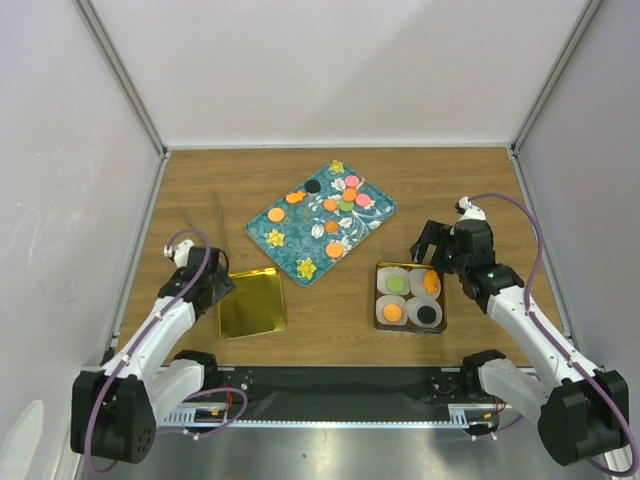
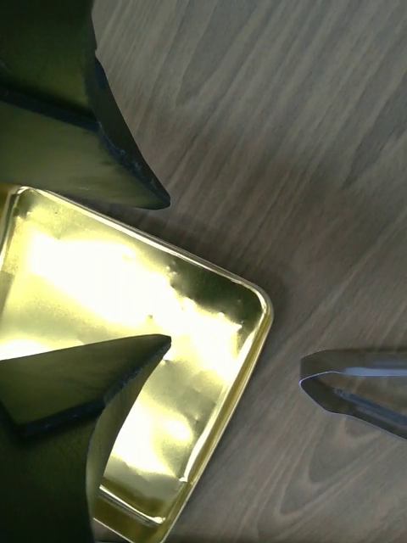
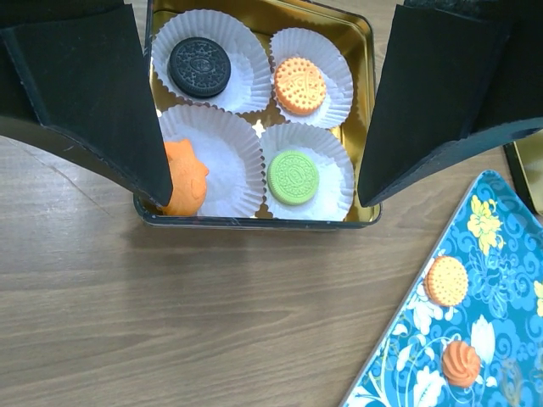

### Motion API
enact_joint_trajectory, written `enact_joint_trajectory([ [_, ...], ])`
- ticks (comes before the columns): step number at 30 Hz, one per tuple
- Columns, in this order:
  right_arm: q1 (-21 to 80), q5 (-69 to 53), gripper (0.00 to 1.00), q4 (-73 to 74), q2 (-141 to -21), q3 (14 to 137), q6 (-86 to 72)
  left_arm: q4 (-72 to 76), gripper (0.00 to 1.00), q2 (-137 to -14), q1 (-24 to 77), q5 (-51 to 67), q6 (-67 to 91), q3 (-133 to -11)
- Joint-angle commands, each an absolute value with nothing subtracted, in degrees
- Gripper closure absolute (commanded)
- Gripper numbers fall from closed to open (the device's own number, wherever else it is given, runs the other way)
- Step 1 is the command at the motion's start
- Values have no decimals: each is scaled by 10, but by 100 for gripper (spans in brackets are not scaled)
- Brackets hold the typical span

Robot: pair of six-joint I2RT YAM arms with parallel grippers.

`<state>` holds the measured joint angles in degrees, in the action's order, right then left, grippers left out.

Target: Pack the cookies

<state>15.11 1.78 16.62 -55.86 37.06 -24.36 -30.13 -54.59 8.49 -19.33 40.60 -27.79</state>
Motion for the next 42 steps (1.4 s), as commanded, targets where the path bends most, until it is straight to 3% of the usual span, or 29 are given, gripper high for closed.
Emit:
enact_joint_trajectory([
  [1,157,34,4,163,-560,394,-233,-262,35,-558,77,-222,435,-272],
  [2,158,34,4,163,-560,393,-234,-261,41,-562,69,-216,440,-272],
  [6,159,35,4,161,-562,392,-234,-243,51,-597,59,-199,439,-276],
  [16,160,31,4,161,-562,390,-233,-231,53,-662,58,-193,425,-296],
  [25,170,37,4,164,-569,396,-230,-248,75,-707,57,-197,409,-323],
  [38,171,34,3,165,-564,394,-232,-291,86,-808,56,-184,357,-395],
  [42,171,34,4,165,-565,395,-232,-326,94,-832,55,-192,328,-433],
])
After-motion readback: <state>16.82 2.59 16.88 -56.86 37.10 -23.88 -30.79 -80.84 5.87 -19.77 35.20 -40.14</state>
